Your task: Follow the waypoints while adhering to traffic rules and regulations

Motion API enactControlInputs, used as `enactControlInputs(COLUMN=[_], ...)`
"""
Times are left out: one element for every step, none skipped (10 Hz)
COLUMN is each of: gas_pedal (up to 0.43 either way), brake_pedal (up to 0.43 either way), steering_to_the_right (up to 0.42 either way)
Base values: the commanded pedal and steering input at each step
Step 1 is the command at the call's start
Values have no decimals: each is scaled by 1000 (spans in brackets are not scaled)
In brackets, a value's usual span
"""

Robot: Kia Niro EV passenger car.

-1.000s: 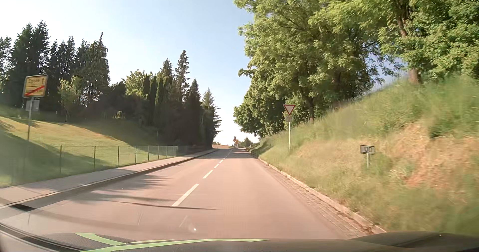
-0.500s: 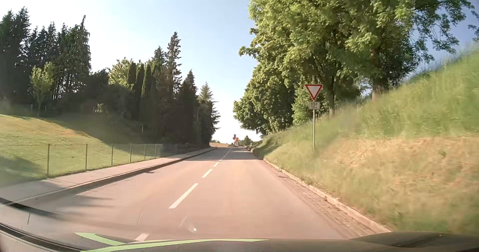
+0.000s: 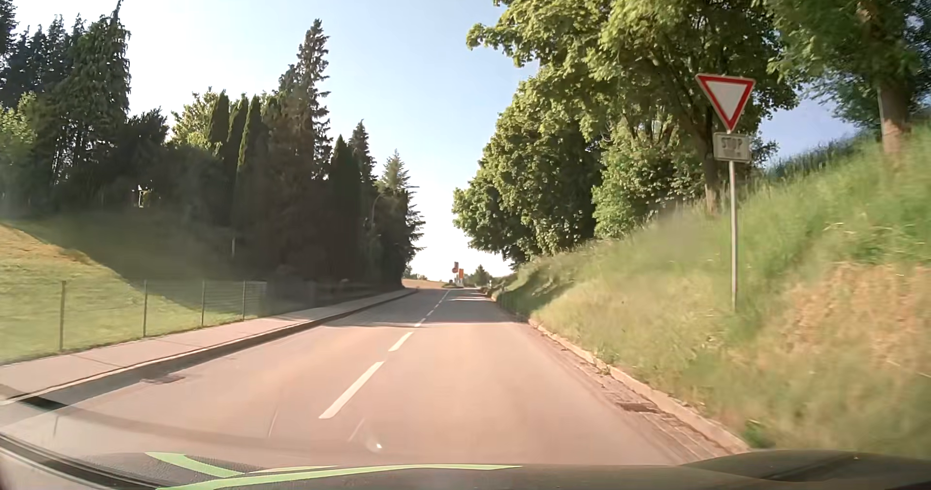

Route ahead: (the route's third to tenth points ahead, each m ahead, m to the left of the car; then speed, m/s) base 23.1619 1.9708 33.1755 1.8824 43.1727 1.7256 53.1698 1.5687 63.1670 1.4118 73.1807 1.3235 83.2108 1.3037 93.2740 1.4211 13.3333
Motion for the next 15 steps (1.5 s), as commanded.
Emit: enactControlInputs(gas_pedal=[189,189,189,189,189,189,189,189,189,177,157,150,138,110,59], brake_pedal=[0,0,0,0,0,0,0,0,0,0,0,0,0,0,0], steering_to_the_right=[0,0,0,0,0,0,0,0,0,0,0,0,0,0,0])
